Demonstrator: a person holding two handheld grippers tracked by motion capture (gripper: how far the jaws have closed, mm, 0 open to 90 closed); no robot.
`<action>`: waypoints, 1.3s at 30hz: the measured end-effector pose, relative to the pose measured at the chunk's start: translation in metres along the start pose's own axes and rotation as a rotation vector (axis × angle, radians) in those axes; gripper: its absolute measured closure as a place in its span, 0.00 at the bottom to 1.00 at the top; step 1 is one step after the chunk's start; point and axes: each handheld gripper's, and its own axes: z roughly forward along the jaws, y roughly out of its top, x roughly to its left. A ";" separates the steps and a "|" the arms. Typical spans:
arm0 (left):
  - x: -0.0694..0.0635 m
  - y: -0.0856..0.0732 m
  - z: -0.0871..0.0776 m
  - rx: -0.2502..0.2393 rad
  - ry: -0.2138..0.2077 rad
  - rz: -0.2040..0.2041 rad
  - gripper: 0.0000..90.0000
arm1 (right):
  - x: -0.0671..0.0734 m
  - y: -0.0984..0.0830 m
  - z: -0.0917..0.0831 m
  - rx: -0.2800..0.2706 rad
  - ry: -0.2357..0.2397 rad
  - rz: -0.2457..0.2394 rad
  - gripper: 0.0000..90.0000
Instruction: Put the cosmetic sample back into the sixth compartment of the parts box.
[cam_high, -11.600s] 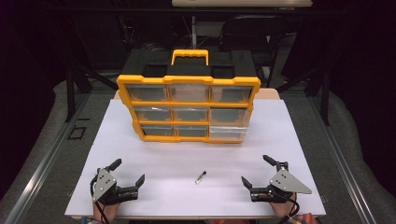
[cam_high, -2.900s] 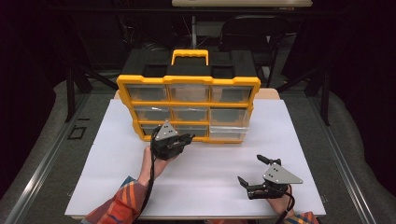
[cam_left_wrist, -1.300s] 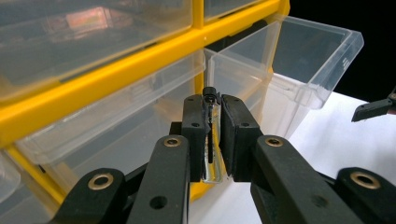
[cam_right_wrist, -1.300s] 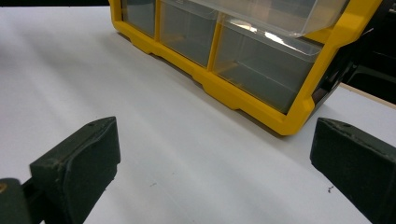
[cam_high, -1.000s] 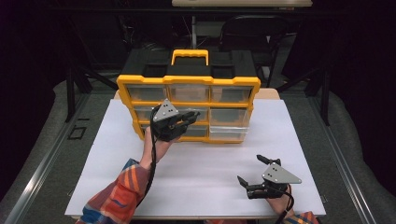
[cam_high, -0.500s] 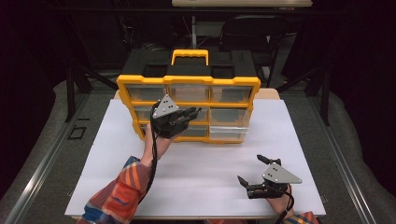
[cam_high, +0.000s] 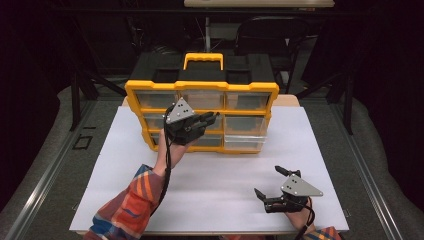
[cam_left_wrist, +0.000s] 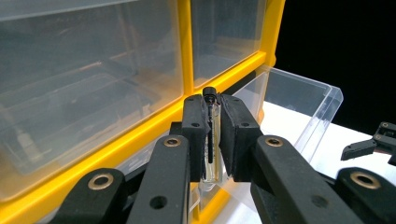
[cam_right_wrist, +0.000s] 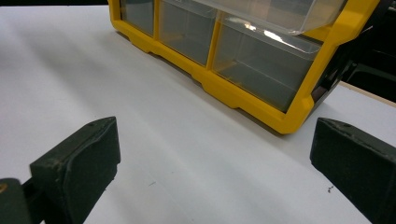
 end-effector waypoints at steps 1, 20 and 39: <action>0.000 0.001 0.001 -0.002 -0.004 0.000 0.89 | 0.000 0.000 0.000 0.000 -0.001 0.000 0.01; -0.009 0.013 0.013 -0.023 -0.041 0.014 0.89 | 0.000 0.000 0.000 0.004 0.001 0.000 0.01; -0.018 0.020 0.031 -0.019 -0.084 0.020 0.89 | 0.000 0.000 0.001 0.003 0.006 0.004 0.02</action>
